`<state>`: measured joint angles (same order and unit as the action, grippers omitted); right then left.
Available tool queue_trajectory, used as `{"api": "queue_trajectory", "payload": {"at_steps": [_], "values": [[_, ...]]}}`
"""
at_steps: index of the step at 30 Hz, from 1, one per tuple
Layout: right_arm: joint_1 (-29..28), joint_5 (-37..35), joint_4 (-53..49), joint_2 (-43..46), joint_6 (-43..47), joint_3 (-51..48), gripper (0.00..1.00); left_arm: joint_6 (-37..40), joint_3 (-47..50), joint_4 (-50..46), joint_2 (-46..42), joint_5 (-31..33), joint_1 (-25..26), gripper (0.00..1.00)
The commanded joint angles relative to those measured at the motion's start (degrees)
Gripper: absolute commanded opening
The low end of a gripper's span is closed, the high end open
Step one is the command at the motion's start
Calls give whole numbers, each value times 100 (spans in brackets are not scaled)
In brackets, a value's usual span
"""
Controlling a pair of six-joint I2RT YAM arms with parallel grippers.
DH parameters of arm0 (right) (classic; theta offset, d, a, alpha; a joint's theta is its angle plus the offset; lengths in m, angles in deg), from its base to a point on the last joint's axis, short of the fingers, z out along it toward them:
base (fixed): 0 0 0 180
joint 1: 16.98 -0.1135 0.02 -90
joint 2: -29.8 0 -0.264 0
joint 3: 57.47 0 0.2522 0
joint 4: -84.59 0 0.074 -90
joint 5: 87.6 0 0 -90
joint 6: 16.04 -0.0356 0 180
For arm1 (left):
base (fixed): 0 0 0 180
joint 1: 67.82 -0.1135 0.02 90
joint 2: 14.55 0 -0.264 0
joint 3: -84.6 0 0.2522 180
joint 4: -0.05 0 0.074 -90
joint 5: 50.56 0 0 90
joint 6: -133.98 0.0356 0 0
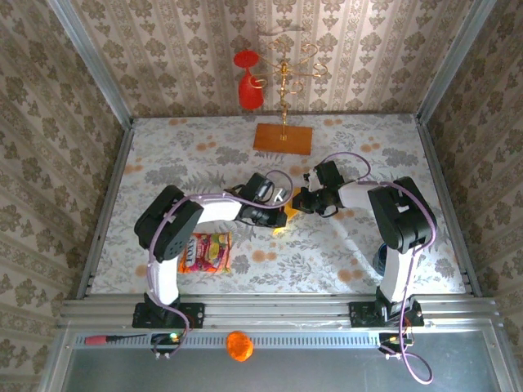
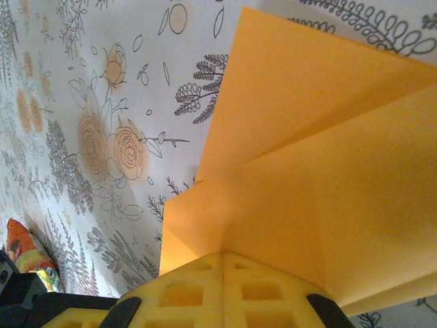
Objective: Fold a paper plane with a square sheet of paper (pick it up from the middle)
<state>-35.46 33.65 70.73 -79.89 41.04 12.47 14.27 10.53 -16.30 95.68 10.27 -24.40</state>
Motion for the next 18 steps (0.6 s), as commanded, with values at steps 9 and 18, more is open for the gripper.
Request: {"api": "queue_trajectory", "payload": {"at_steps": [9, 18], "values": [[99, -882, -697, -483, 199, -136, 5, 229, 419, -1102, -287, 53, 161, 5], [100, -892, -719, -482, 192, -125, 5, 263, 750, -1320, -466, 174, 203, 5]]}}
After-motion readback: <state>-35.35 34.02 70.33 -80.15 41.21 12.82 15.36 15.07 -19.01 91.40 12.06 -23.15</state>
